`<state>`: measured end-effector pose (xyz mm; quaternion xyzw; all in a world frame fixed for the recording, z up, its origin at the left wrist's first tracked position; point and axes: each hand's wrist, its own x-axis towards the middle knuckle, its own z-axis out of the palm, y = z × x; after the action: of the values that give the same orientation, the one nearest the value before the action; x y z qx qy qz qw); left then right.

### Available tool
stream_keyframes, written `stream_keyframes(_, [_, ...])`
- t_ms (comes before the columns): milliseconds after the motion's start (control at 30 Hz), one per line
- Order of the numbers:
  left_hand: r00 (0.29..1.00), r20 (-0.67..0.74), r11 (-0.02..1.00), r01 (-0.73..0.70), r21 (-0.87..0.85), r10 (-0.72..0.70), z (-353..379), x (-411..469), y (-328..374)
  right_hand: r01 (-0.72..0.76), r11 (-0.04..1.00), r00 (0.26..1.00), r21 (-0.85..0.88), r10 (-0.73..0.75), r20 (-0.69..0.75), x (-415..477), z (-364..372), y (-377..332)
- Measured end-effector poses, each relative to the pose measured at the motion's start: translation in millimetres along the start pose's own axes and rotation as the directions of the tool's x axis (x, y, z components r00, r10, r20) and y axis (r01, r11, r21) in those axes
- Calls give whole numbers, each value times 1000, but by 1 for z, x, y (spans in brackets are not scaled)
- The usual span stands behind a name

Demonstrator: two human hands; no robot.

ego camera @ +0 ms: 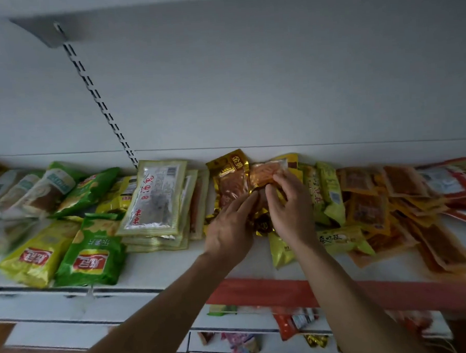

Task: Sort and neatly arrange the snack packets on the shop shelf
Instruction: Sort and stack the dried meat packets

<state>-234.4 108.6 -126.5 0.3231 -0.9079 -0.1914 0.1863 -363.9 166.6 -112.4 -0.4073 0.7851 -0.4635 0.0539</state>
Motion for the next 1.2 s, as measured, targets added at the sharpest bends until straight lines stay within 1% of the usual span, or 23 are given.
stream_keyframes(67, [999,-46,997,-10,-72,7,4,2,8,9,999,1000,-36,-10,-26,-2,2,1])
stream_keyframes(133, [998,-65,996,-22,-92,16,9,5,11,-6,1000,999,-18,5,-52,0,2,3])
stream_keyframes(233, [998,-66,1000,-15,-4,15,16,4,9,-9,1000,996,21,10,-87,1,4,7])
stream_keyframes(300, [999,-37,999,15,44,-14,19,4,10,-3,1000,995,24,6,-97,2,5,8])
stream_keyframes(367, [1000,-10,1000,19,15,-19,21,5,8,-8,1000,996,26,10,-91,2,6,8])
stream_keyframes(433, [1000,-28,994,-3,-112,0,21,6,4,-19,999,992,49,25,-125,3,5,8])
stream_keyframes(533, [997,-31,946,53,-319,-66,18,8,1,-79,984,975,162,110,-192,2,1,9])
stream_keyframes(633, [994,2,815,89,-572,-106,16,7,-1,-159,958,952,240,213,-219,2,-1,10])
stream_keyframes(667, [994,13,768,93,-634,-109,16,7,-1,-176,950,945,260,236,-224,2,-1,10])
stream_keyframes(700, [994,20,741,93,-665,-107,16,5,-1,-191,940,938,283,260,-231,2,0,11])
stream_keyframes(733, [995,10,750,84,-656,-103,17,4,-1,-208,928,927,308,287,-240,3,1,11])
stream_keyframes(800, [994,-58,838,45,-544,-91,22,2,-1,-230,910,909,344,327,-258,4,1,11])
stream_keyframes(833, [991,-85,854,42,-518,-100,24,2,-3,-222,912,908,345,323,-269,5,1,11])
stream_keyframes(867, [988,-92,828,55,-558,-128,23,3,-5,-205,917,910,342,307,-278,6,2,12])
stream_keyframes(933, [974,-111,733,71,-677,-197,24,8,-9,-171,927,921,333,271,-280,7,4,14])
stream_keyframes(967, [966,-163,741,43,-671,-203,24,11,-11,-164,934,929,317,254,-268,7,4,14])
stream_keyframes(1033, [944,-283,831,-19,-556,-169,28,15,-12,-160,955,950,251,219,-225,8,6,14])
stream_keyframes(1067, [939,-297,854,-7,-521,-174,30,15,-12,-162,964,958,212,205,-199,8,6,14])
stream_keyframes(1100, [937,-283,853,30,-521,-206,32,13,-11,-164,968,963,188,198,-181,6,7,14])
stream_keyframes(1133, [934,-258,830,65,-553,-246,32,13,-11,-162,969,964,186,196,-180,4,7,13])
stream_keyframes(1200, [931,-178,742,129,-658,-319,32,13,-14,-153,966,958,209,197,-207,4,7,12])
